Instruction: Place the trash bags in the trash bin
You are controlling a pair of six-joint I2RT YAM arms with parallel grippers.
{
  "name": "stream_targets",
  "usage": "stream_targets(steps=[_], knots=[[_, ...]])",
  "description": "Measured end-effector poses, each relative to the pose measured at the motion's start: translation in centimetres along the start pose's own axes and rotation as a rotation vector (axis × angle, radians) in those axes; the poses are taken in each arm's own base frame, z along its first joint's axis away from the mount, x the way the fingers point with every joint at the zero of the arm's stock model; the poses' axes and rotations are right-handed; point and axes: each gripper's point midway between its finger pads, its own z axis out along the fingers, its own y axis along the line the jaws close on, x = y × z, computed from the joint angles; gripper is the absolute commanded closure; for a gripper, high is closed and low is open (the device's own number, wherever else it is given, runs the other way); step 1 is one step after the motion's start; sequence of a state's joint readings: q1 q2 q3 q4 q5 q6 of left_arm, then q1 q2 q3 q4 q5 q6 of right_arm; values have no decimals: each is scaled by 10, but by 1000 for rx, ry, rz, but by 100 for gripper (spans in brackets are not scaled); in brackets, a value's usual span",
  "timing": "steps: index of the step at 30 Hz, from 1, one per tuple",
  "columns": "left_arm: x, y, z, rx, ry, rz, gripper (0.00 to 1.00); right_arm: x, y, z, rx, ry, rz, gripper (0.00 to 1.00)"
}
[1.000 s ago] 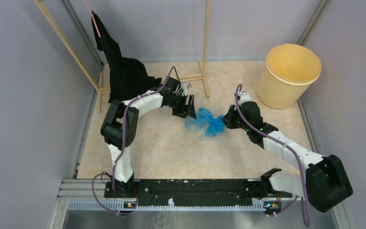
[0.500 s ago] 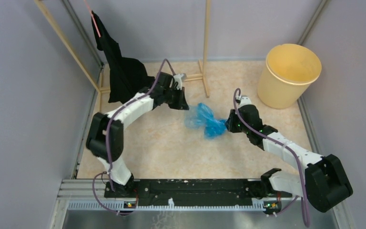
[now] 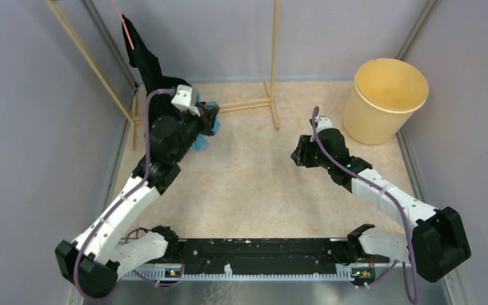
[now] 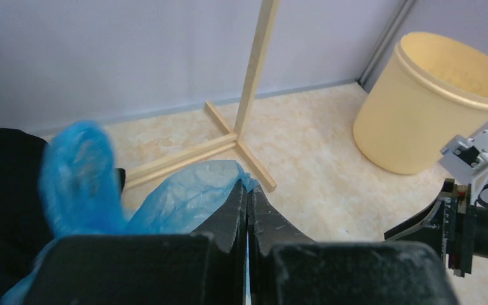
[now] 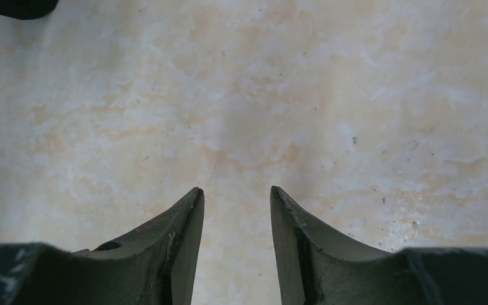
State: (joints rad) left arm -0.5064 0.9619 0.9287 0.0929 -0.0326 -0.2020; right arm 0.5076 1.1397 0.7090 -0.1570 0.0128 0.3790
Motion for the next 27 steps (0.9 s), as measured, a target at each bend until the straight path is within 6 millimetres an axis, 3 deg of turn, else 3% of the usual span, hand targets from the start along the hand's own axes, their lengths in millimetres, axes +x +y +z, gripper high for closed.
stream_targets(steps=[3,5,7,8,10,12,14,17,20,21,23,27], knots=[[21,-9,30,21,101,-6,100,-1,12,0,-53,4,40,56],[51,-27,57,94,216,-29,100,-1,18,-1,-83,6,65,54],[101,-47,83,178,380,-70,100,-4,24,-1,-107,0,91,53],[137,-57,90,221,497,-104,100,-5,25,-1,-111,-4,101,53],[195,-68,87,263,675,-165,100,-9,26,-1,-111,-15,123,53],[247,-74,70,278,855,-236,100,-11,23,-2,-103,-25,148,53],[280,-77,49,277,993,-290,99,-15,17,-4,-94,-44,180,53],[282,-83,36,301,1037,-314,66,-14,9,-6,-83,-61,211,50],[256,-90,38,340,973,-298,27,-14,12,-4,-108,-54,221,50],[243,-91,39,346,937,-284,19,-14,14,-1,-120,-50,220,49],[215,-91,42,345,851,-241,5,-9,17,6,-135,-22,222,49],[163,-80,44,296,658,-152,1,4,22,29,-162,62,228,45]])
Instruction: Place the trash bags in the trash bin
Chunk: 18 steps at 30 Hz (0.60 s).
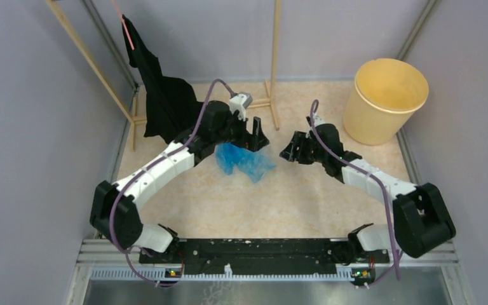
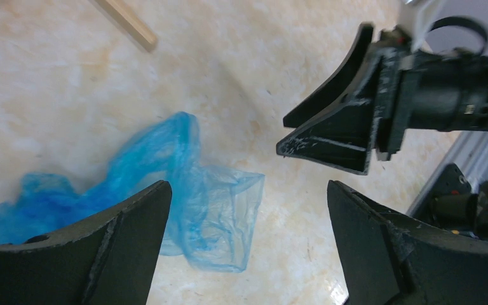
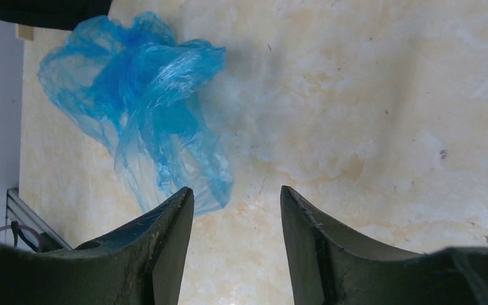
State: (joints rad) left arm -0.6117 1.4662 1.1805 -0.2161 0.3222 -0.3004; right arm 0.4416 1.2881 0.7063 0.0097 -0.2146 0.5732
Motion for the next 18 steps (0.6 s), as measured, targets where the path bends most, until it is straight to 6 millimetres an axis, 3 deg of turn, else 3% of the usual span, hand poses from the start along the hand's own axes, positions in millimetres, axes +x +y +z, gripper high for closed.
stream_targets(steps=[4,7,13,18], knots=[[-16,5,-19,-62,-101,44,2,15,-3,24,-18,85,30,31],[-14,15,-11,-93,-89,53,7,32,-7,38,-34,142,70,29],[35,31,40,-130,132,34,15,55,-5,42,-110,164,153,29],[77,25,55,-139,279,61,21,68,-9,40,-120,170,191,29]])
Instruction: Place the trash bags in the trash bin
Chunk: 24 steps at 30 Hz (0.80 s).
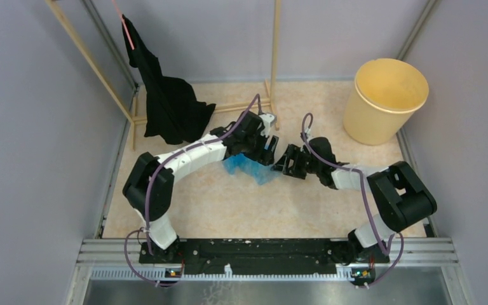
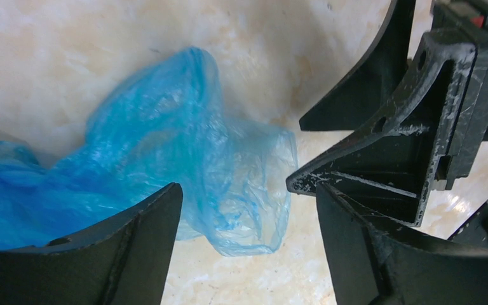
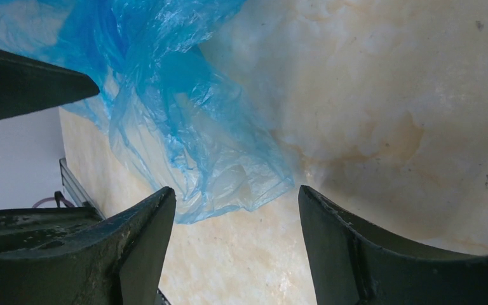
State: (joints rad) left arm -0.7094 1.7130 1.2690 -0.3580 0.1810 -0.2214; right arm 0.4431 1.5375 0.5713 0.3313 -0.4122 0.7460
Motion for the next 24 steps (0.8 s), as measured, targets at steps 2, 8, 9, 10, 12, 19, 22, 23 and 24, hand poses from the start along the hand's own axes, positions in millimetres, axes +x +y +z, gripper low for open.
stream_targets(steps=[2,8,9,10,12,19,22,23,24], knots=[[5,-1,5,-18,32,14,24,2,-3,0,8,0,2,29],[-1,8,20,-100,83,23,33,2,-6,-5,28,-17,-6,30],[1,12,21,-116,91,23,39,1,-6,-6,26,-23,-10,30],[3,14,21,-129,99,22,42,1,-5,-7,26,-29,-13,30],[7,20,19,-160,111,22,44,0,-5,-8,28,-33,-14,31],[11,32,24,-217,147,23,59,1,-6,-10,34,-29,-12,31],[18,29,29,-194,175,16,78,1,-5,-10,31,-29,-13,31],[20,29,30,-192,184,16,83,1,-5,-10,30,-28,-13,31],[22,29,30,-190,191,17,89,2,-5,-10,30,-27,-12,31]])
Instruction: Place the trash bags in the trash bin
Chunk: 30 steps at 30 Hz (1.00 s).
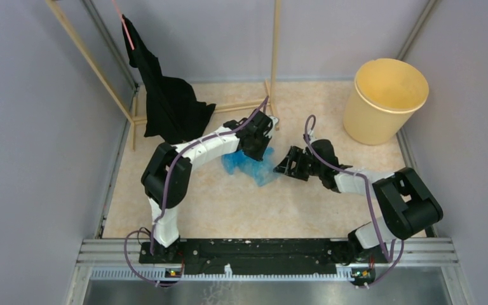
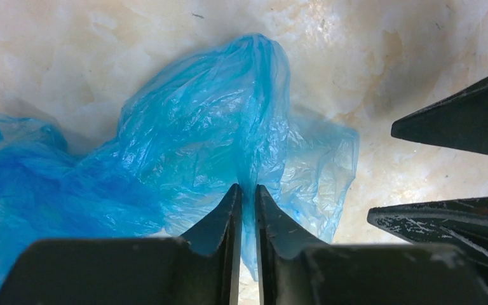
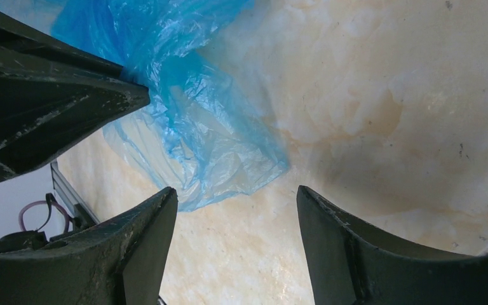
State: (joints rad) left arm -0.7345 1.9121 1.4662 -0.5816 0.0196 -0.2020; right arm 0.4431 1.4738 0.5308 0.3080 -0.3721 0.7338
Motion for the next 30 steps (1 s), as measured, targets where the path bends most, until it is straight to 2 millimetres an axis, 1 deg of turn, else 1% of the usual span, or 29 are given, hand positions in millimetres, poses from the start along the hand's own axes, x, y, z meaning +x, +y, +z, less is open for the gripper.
stream_targets(steps=[2,6,8,10,12,13,14,16,18,21,23,25,28,30], knots=[[1,-1,0,4,4,3,100,3,-1,-1,-1,6,3,31],[-4,-3,-7,17,-21,14,100,12,-4,-2,-7,27,20,29],[-8,-4,-19,29,-68,20,100,14,-1,-3,-24,35,32,28],[-15,-6,-39,46,-149,28,100,15,5,-3,-58,38,45,27],[-22,-7,-66,64,-251,34,100,13,12,-2,-96,34,60,24],[-26,-8,-77,71,-291,36,100,13,15,-2,-112,30,69,22],[-33,-10,-93,80,-354,39,100,11,19,-2,-133,22,80,20],[-45,-12,-116,93,-447,41,100,10,24,-4,-164,11,104,19],[-54,-14,-132,105,-517,42,100,6,31,-5,-195,-7,124,16],[-61,-14,-141,110,-567,44,100,-4,43,-10,-233,-42,147,10],[-62,-14,-141,108,-574,44,100,-13,53,-18,-259,-78,142,8],[-60,-14,-140,108,-571,44,100,-23,63,-27,-275,-122,122,8],[-60,-15,-139,117,-570,47,100,-43,77,-38,-283,-186,81,13],[-60,-18,-140,132,-573,51,100,-55,85,-40,-284,-214,59,21]])
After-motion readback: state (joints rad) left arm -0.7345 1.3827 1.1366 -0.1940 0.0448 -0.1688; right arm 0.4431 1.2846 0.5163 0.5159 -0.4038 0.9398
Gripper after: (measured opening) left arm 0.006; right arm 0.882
